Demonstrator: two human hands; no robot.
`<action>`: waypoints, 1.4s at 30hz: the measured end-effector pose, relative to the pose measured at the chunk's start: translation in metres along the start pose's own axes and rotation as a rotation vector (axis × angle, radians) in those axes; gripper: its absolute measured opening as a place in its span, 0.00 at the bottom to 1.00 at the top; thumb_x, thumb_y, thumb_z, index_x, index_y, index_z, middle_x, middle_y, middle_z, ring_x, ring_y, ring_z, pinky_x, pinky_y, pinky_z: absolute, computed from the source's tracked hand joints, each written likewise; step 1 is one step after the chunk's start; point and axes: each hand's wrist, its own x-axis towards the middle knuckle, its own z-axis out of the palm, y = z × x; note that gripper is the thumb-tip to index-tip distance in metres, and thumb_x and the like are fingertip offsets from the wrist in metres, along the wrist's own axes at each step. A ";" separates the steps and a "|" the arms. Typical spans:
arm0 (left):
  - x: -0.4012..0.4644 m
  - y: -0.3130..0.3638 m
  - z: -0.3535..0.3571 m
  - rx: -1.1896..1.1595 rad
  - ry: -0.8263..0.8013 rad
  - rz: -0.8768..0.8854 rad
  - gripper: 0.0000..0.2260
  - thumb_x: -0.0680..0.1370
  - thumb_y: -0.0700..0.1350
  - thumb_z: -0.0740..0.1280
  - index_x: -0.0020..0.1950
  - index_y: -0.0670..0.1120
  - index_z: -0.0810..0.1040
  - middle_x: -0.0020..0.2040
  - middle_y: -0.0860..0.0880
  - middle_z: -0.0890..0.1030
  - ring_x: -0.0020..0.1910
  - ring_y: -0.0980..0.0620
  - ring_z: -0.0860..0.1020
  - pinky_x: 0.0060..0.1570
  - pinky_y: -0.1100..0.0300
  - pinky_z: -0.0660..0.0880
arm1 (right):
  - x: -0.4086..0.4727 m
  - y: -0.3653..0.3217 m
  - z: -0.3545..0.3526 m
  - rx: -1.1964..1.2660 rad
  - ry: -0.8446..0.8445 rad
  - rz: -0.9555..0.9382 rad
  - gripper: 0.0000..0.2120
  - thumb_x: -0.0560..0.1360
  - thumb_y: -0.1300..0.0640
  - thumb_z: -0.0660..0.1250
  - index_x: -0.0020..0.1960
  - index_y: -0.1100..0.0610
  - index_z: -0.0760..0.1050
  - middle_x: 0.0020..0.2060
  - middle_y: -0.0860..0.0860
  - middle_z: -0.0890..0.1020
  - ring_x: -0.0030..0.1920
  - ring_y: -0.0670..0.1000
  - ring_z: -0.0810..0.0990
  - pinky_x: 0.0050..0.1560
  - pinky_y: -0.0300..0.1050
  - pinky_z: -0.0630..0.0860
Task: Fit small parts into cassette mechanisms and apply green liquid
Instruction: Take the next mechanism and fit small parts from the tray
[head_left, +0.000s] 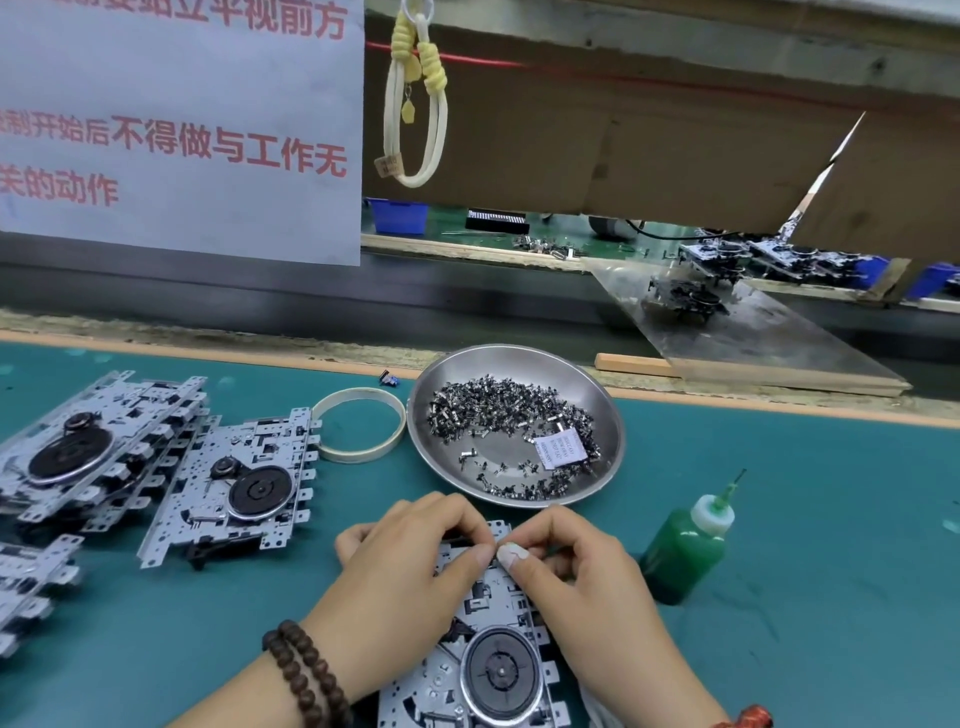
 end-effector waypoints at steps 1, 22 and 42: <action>0.000 0.000 0.000 -0.003 0.002 -0.004 0.05 0.77 0.55 0.60 0.41 0.59 0.71 0.47 0.68 0.73 0.52 0.73 0.64 0.49 0.63 0.53 | 0.000 0.000 0.000 -0.003 0.002 -0.002 0.05 0.71 0.60 0.71 0.37 0.53 0.78 0.32 0.45 0.76 0.29 0.40 0.70 0.34 0.30 0.68; -0.002 0.002 0.005 -0.013 0.103 0.007 0.07 0.75 0.52 0.64 0.38 0.59 0.71 0.47 0.71 0.71 0.51 0.71 0.66 0.47 0.62 0.53 | 0.003 0.000 0.001 0.162 -0.086 0.090 0.11 0.72 0.68 0.66 0.39 0.52 0.76 0.34 0.46 0.70 0.27 0.39 0.66 0.33 0.30 0.65; -0.015 0.005 0.011 0.100 0.203 0.110 0.07 0.77 0.53 0.60 0.43 0.67 0.71 0.44 0.65 0.73 0.53 0.71 0.64 0.51 0.62 0.51 | 0.000 0.000 0.010 0.135 0.010 0.087 0.12 0.71 0.67 0.62 0.42 0.50 0.73 0.33 0.44 0.69 0.27 0.39 0.66 0.30 0.30 0.65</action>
